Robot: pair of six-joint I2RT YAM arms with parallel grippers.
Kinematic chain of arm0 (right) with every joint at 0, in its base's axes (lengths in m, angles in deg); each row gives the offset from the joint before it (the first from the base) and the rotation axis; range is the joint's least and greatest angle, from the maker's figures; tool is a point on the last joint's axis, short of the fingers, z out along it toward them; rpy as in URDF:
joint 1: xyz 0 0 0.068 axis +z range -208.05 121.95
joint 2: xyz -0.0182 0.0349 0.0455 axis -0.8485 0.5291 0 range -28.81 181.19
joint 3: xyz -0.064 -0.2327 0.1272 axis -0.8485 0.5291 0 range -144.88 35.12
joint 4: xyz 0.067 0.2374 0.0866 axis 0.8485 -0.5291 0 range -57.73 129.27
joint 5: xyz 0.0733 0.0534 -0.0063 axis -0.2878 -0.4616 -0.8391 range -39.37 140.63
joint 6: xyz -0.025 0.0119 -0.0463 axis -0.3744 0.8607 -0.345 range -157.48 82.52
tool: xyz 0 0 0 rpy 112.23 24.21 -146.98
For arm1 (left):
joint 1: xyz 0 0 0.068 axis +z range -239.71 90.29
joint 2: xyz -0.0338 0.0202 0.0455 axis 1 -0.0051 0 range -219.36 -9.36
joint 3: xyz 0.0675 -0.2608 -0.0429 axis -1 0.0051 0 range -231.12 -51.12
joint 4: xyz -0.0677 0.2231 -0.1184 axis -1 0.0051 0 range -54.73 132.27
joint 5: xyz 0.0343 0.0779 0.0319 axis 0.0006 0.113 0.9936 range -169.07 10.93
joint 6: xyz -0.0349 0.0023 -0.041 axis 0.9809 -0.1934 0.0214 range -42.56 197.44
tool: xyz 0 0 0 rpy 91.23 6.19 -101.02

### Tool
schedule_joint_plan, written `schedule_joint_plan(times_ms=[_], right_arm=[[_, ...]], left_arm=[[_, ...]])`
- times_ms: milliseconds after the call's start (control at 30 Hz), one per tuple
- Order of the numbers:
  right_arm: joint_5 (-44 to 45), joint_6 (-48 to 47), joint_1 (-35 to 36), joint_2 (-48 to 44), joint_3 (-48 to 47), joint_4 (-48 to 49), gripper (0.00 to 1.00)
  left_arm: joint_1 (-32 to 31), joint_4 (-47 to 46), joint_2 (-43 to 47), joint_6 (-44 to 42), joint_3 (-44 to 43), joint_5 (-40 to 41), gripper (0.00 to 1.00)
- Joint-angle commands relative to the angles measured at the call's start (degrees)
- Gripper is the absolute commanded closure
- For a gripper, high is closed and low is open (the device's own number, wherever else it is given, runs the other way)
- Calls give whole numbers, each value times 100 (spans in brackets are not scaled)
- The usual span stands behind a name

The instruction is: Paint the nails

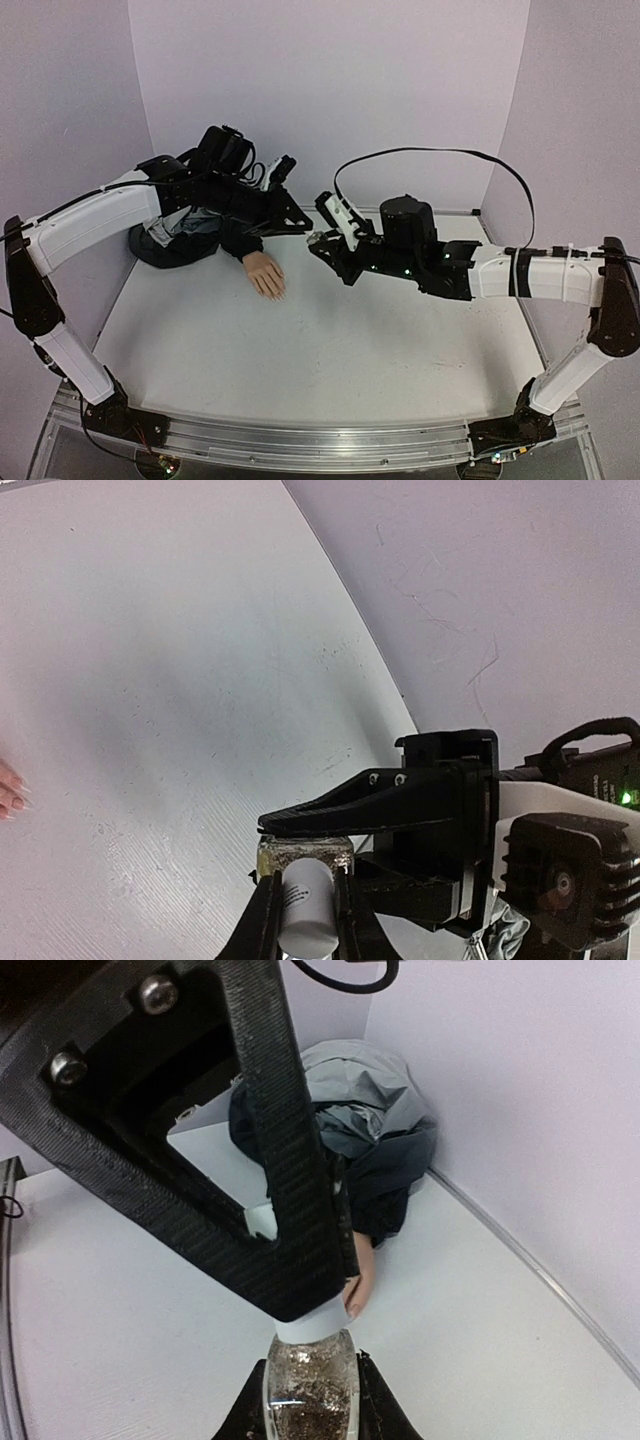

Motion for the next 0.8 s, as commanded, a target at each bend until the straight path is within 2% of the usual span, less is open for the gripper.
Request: schedule_joint_plan(times_ms=[0,333,467,767], right_arm=[[1419,-382,29,-451,251,923,100],[950,-892,29,-641,602,1178,100],[725,-788,23,-655,587,1165,100],[528,-623,29,-732,714,1168,100]], left_arm=[[2,-46,2,176,-283,-169,100],[54,122,-37,149,-355,-351,100],[63,123,-61,136,-377,-462,100],[70,126,113,62,-276,-159,100]])
